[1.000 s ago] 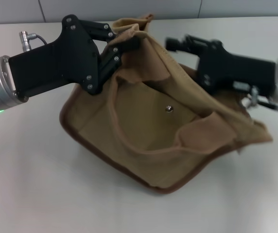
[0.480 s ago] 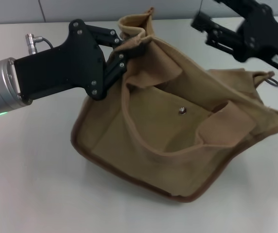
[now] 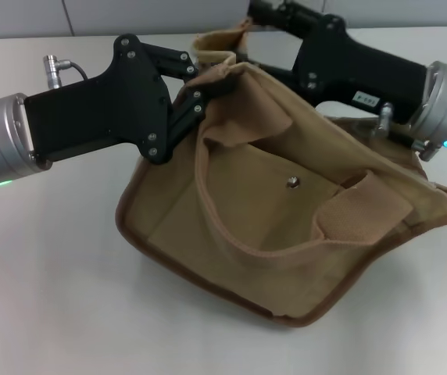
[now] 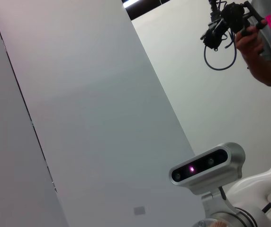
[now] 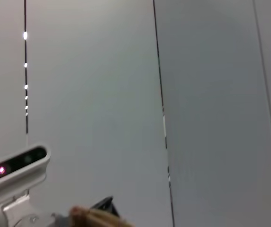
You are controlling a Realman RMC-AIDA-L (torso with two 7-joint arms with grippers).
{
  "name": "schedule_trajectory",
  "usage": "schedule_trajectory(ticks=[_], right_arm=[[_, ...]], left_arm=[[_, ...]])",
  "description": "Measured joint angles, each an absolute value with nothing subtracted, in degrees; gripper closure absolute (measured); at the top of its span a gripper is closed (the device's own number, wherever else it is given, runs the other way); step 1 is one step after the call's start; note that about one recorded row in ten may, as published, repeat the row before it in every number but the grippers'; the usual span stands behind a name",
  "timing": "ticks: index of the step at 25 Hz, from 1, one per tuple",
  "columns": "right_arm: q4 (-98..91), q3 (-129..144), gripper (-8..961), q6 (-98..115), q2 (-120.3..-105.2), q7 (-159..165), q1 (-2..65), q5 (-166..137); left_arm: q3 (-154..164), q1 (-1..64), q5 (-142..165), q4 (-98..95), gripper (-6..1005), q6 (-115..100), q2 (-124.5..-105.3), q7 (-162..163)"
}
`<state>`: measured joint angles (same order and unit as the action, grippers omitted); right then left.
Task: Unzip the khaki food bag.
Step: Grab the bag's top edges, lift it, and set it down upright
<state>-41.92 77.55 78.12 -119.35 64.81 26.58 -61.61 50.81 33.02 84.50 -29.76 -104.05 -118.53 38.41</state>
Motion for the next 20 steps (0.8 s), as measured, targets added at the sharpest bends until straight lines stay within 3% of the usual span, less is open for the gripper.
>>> schedule_trajectory(ticks=[20], right_arm=[[-48.8,72.3,116,90.5,-119.43,63.8,14.0,-72.4]], left_arm=[[50.1,33.5,83.4,-29.9,926,-103.5,-118.76,38.3]])
